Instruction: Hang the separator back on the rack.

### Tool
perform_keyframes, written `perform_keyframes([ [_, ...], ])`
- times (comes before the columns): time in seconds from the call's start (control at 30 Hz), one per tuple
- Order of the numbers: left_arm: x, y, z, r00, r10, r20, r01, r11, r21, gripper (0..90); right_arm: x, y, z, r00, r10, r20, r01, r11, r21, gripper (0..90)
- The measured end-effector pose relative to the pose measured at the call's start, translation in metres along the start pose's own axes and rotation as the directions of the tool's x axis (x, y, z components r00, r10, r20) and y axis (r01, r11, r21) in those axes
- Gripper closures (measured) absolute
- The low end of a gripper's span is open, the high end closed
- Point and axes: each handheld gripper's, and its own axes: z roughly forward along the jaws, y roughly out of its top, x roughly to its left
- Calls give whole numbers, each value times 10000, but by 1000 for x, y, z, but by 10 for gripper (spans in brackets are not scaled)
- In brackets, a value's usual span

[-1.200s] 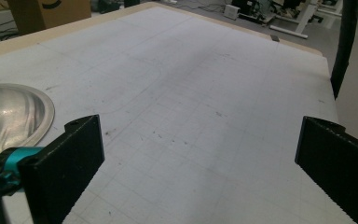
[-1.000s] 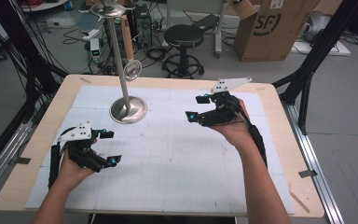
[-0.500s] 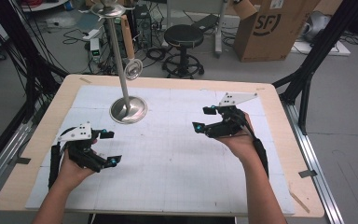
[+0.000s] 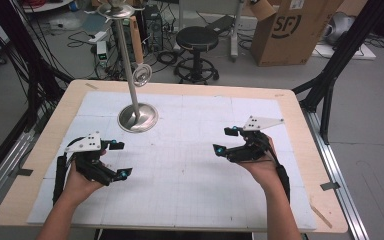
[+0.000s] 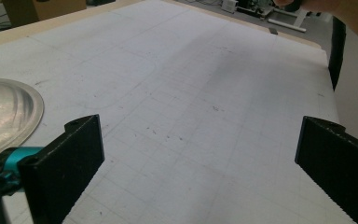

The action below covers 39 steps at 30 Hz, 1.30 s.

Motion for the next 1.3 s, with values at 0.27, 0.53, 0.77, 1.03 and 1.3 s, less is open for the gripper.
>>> perform_keyframes([
  [0.27, 1, -1, 2, 10000, -36, -25, 36, 10000, 45, 17, -3, -18, -1, 9996, 281, 9, -281, 9994, -217, 188],
  [0.53, 2, -1, 1, 10000, -49, -6, 49, 10000, 0, 17, -1, -21, 1, 9996, 286, -23, -287, 9996, -36, 167],
  [0.77, 2, -1, 1, 10000, -38, -8, 38, 10000, 8, 18, 0, -24, 5, 9995, 278, -144, -276, 9995, 119, 155],
  [1.03, 2, -2, 2, 10000, -18, 49, 17, 9999, 112, 17, -2, -26, 7, 9989, 438, -184, -433, 9987, 271, 147],
  [1.3, 2, -1, 1, 10000, -16, 11, 16, 10000, 37, 18, 0, -26, 7, 9991, 381, -159, -376, 9988, 317, 147],
])
